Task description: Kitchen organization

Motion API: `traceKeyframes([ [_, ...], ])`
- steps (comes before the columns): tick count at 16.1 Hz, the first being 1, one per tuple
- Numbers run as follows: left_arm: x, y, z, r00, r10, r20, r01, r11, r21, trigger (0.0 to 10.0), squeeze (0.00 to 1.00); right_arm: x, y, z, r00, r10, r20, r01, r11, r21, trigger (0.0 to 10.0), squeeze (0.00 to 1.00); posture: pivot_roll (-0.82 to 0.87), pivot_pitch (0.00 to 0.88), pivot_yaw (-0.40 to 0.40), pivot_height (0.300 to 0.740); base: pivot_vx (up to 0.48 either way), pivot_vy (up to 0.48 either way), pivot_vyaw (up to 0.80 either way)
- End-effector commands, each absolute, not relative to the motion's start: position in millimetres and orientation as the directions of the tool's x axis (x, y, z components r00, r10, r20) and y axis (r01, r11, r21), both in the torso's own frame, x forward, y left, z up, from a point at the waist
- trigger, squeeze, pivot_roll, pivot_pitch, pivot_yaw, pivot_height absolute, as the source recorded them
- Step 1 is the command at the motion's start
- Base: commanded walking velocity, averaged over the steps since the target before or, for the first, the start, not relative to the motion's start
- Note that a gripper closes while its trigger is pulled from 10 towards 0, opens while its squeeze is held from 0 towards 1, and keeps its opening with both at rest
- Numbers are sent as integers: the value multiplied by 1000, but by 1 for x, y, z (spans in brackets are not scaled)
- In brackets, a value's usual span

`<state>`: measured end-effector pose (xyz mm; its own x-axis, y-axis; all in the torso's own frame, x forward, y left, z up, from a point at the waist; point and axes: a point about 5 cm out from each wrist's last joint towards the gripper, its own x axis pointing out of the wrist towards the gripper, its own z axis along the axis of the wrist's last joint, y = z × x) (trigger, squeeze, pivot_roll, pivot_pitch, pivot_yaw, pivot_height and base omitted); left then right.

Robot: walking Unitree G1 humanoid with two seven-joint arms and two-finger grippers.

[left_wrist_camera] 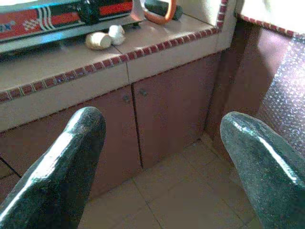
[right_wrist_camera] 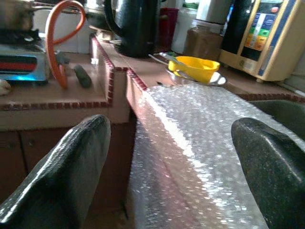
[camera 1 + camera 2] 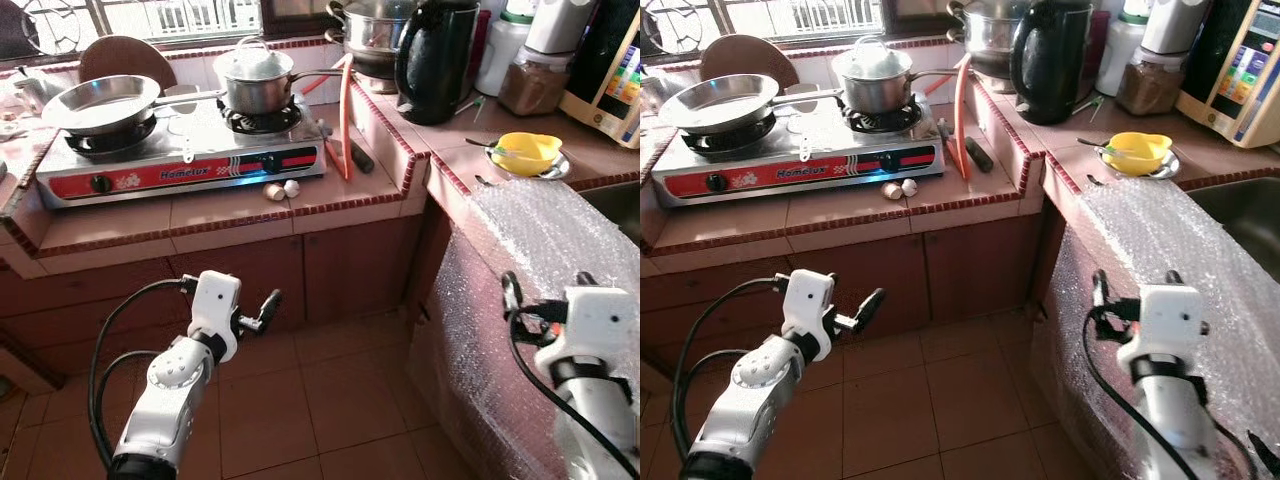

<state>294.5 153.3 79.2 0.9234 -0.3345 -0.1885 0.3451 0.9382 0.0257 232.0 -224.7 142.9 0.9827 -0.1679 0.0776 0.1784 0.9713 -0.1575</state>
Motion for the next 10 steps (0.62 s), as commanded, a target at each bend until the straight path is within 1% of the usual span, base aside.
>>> traceKeyframes([
  [1, 298, 157, 81, 925, -333, -182, 344, 939, 29, 10000, 0, 233, -223, 144, 982, -173, 79, 183, 971, -153, 10000, 0, -49, 0, 38, 740, 0, 0, -725],
  [2, 300, 156, 83, 926, -331, -180, 342, 939, 28, 10000, 0, 234, -220, 143, 982, -170, 76, 180, 972, -150, 10000, 0, -53, 0, 39, 740, 0, 0, -800],
  [4, 303, 154, 83, 926, -332, -182, 340, 940, 18, 10000, 0, 235, -217, 143, 983, -166, 78, 176, 973, -147, 10000, 0, -58, 0, 41, 740, 0, 277, -800],
  [5, 304, 153, 83, 927, -327, -182, 335, 942, 11, 10000, 0, 235, -217, 143, 982, -169, 80, 180, 973, -146, 10000, 0, -56, 0, 42, 740, 0, 480, -475],
  [8, 305, 150, 82, 926, -329, -184, 335, 942, 1, 10000, 0, 236, -218, 142, 981, -174, 82, 184, 972, -143, 10000, 0, -53, 0, 44, 740, 0, 480, 0],
  [10, 305, 147, 79, 920, -339, -196, 346, 938, 1, 10000, 0, 240, -212, 143, 983, -161, 91, 172, 977, -130, 10000, 0, -52, 0, 45, 740, 0, 480, 0],
])
